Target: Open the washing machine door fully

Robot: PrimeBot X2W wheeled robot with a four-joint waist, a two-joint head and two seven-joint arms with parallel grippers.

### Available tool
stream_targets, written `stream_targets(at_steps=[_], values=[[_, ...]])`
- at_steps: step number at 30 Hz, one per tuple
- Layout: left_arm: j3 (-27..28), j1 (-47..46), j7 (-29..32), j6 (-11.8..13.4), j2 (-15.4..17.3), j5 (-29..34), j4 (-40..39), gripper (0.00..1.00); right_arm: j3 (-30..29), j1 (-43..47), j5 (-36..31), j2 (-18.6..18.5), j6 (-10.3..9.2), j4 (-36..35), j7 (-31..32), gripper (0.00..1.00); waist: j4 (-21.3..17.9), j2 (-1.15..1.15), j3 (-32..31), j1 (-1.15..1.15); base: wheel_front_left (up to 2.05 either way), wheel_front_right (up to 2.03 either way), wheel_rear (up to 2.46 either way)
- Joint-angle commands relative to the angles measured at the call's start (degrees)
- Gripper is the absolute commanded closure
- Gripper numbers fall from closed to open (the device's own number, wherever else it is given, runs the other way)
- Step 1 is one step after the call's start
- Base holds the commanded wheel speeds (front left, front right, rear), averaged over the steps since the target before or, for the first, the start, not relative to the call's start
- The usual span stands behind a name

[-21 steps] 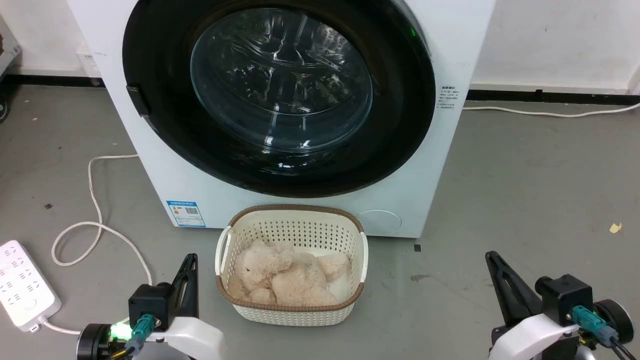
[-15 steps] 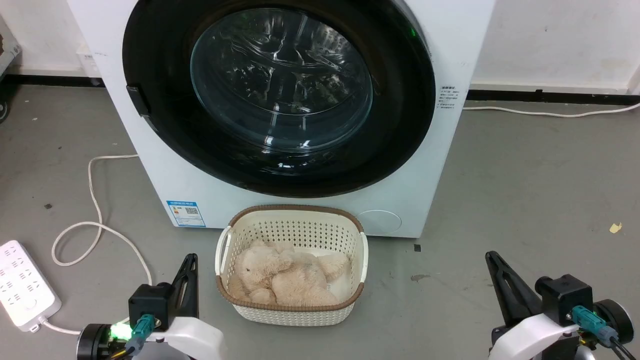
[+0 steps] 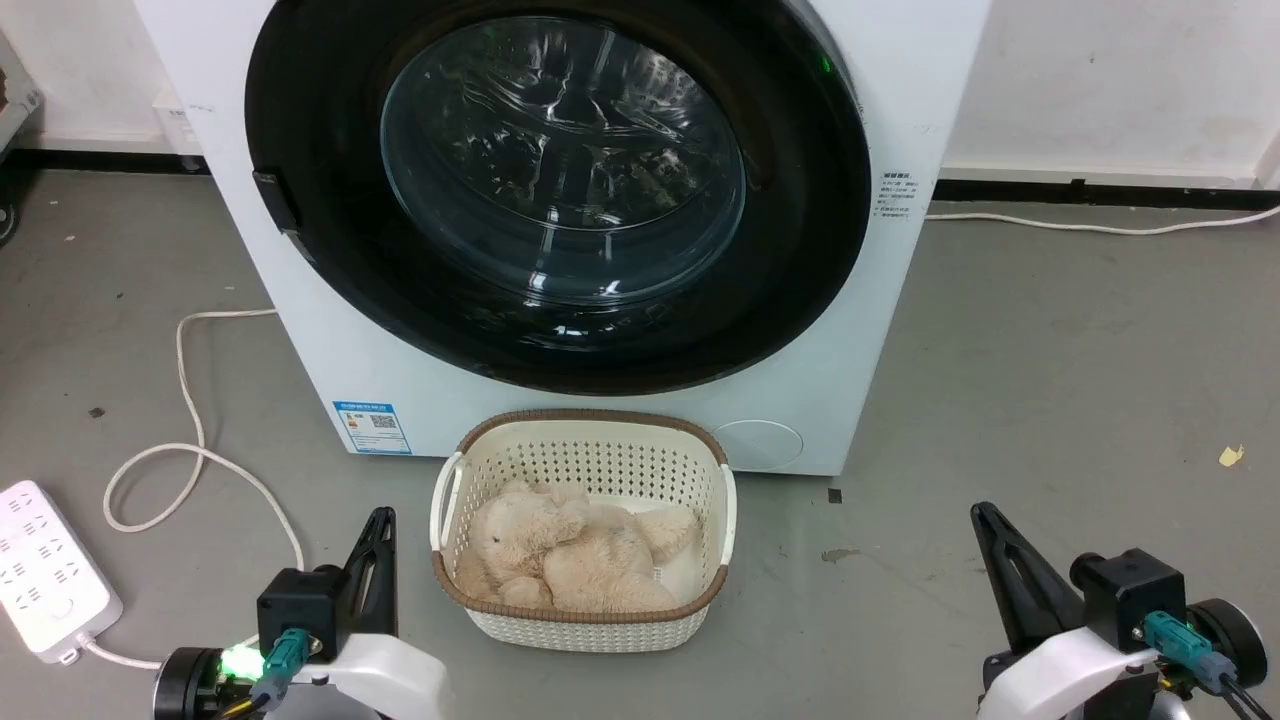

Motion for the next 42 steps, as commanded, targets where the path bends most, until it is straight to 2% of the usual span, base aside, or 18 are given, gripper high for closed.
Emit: stream_targets(at_steps=[1,11,12,29,42], values=[[-0.1,-0.8,0.0,0.1,0.0,0.2,-0.2,1.00,0.0,-0.7,-0.4,0.2,-0.05,-0.3,0.1,1.00,0.0,0.00,0.0,0.00,0.00,0.00,0.00],[-0.1,-0.8,0.0,0.1,0.0,0.2,-0.2,1.00,0.0,-0.7,-0.4,0.2,-0.05,-0.3,0.1,1.00,0.0,0.00,0.0,0.00,0.00,0.00,0.00],[0.0,0.0,0.0,0.0,0.0,0.0,0.0,0.00,0.0,0.0,0.0,0.0,0.00,0.0,0.0,0.00,0.0,0.00,0.0,0.00,0.00,0.00,0.00],[-0.8,-0.2,-1.8,0.4,0.0,0.0,-0.4,0.00,0.3,-0.4,1.3,-0.1,-0.01,-0.3,-1.8,0.00,0.2,0.00,1.2,0.00,0.00,0.00,0.00],[-1.9,-1.7,-3.4,0.9,0.0,-0.1,-1.1,0.00,1.2,-5.2,3.5,-2.7,-0.01,-0.5,-2.4,0.00,0.8,0.00,4.2,0.00,0.00,0.00,0.00]])
